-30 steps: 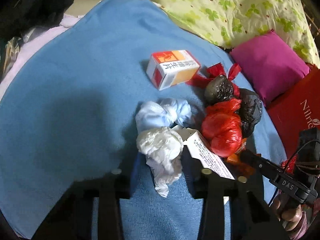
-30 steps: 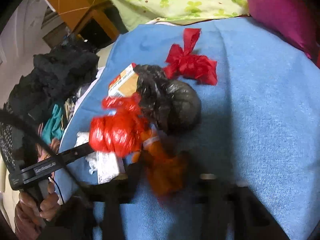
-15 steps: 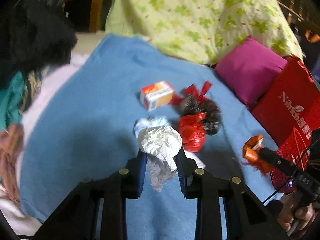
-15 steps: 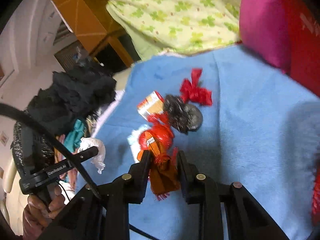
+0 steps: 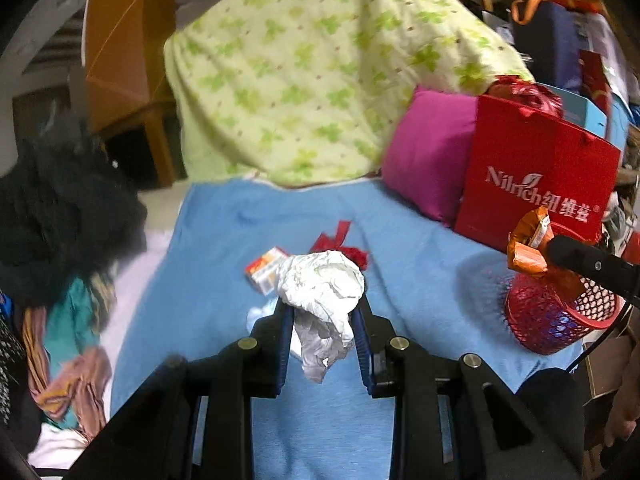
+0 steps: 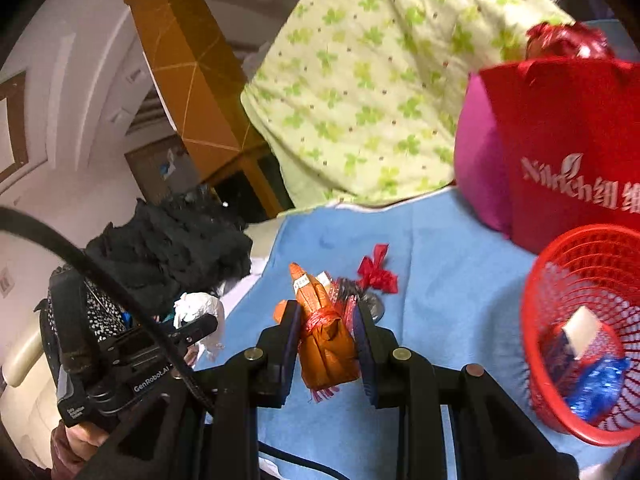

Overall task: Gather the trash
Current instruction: 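Carry the orange bag and tissue over the red mesh basket and release both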

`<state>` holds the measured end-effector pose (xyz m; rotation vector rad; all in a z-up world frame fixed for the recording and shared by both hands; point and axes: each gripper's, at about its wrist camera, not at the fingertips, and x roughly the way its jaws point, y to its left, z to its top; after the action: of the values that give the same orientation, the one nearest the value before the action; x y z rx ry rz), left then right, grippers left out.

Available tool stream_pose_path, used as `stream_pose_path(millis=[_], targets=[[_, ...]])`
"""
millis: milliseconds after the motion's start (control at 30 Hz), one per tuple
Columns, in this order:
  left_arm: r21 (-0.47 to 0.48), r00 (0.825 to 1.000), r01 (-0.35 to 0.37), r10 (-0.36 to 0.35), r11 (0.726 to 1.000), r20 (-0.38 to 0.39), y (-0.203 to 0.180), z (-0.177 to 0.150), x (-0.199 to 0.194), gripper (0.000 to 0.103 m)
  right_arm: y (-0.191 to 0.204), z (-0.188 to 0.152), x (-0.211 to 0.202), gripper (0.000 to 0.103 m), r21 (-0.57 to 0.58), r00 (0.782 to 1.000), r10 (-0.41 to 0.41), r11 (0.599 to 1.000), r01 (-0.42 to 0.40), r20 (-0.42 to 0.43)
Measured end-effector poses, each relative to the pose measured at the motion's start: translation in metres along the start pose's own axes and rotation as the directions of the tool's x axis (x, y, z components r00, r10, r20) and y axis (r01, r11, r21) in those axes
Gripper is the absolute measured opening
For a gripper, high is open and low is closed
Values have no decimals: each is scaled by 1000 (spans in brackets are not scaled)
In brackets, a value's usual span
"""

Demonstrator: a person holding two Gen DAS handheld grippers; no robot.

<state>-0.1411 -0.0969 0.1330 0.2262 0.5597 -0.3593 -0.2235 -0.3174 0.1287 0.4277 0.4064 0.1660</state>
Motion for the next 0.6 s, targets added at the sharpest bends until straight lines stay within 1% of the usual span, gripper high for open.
stream_pose_path(millis=[200, 400, 500, 533, 600], targets=[[51, 999, -13, 11, 999, 42, -25, 10, -22, 30, 3, 6, -33, 29, -22, 998, -4, 1000, 5, 68], [83, 998, -9, 4, 996, 60, -45, 17, -27, 30, 1, 8, -51, 29, -28, 994, 0, 1000, 3, 106], [79, 999, 3, -7, 997, 52, -50, 14, -18, 30, -8, 3, -43, 29, -20, 996, -26, 999, 28, 85], [78, 999, -2, -1, 997, 39, -50, 11, -14, 30, -12, -1, -37, 29, -14, 997, -51, 999, 52, 66], [62, 1000, 4, -4, 998, -5, -46, 5, -1, 30, -19, -7, -32, 29, -3, 998, -61, 998, 62, 35]])
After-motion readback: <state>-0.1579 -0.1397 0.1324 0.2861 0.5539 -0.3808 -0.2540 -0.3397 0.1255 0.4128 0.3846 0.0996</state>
